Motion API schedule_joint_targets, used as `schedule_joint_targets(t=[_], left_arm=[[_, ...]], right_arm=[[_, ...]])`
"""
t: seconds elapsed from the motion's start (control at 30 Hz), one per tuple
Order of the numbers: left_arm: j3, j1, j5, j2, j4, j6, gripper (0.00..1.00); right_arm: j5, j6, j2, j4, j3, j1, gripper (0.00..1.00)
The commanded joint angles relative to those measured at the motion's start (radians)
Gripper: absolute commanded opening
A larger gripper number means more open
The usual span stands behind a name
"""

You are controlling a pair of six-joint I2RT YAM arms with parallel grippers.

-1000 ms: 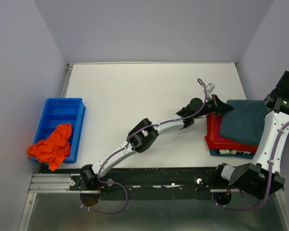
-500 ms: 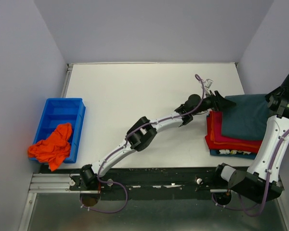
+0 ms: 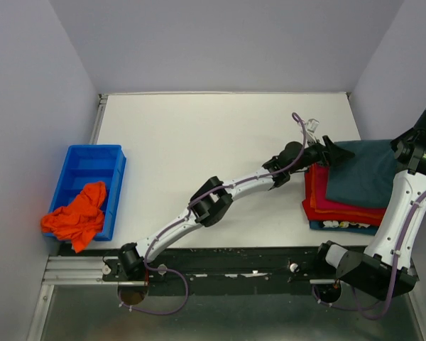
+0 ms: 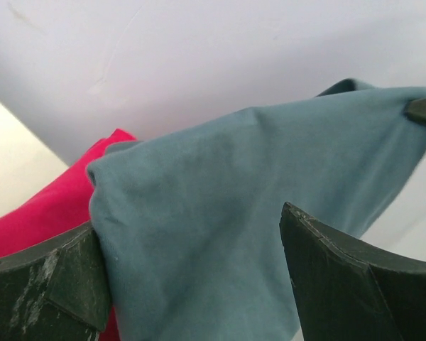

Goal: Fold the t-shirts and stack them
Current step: Put the neatly folded tshirt into the corner of the board with both arms

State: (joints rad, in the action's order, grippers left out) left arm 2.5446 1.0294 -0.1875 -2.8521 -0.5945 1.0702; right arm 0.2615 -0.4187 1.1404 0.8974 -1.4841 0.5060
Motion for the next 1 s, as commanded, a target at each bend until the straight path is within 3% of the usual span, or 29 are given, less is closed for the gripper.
schedule_joint_targets(t=[0.0, 0.23, 0.33, 0.43, 0.6, 0.67, 0.97], left_arm=[[-0.034, 0.003, 0.074, -0.004, 0.074, -0.013, 0.94], [0.06, 0.008, 0.088, -0.087, 0.075, 0.027, 0.93], [0.063, 0.014, 0.066, -0.098, 0.026, 0.043, 0.88], [0.074, 0.027, 0.036, -0.101, -0.016, 0.04, 0.66], [0.014, 0.024, -0.024, -0.07, -0.149, 0.059, 0.12], [-0.012, 0.015, -0.027, -0.053, -0.18, 0.069, 0.0], [-0.145, -0.045, -0.059, 0.046, -0.283, 0.102, 0.0]], right_arm=[[0.002, -0.006, -0.014, -0.011, -0.007, 0.009, 0.01], [0.01, -0.006, -0.019, -0.014, -0.01, 0.008, 0.01], [0.008, -0.006, -0.019, -0.02, -0.001, 0.008, 0.01], [0.005, -0.006, -0.016, -0.025, 0.005, 0.008, 0.01], [0.01, -0.006, -0.014, -0.028, 0.008, 0.008, 0.01], [0.01, -0.006, -0.016, -0.029, 0.011, 0.008, 0.01], [-0.042, -0.005, -0.016, -0.037, 0.007, 0.008, 0.01]])
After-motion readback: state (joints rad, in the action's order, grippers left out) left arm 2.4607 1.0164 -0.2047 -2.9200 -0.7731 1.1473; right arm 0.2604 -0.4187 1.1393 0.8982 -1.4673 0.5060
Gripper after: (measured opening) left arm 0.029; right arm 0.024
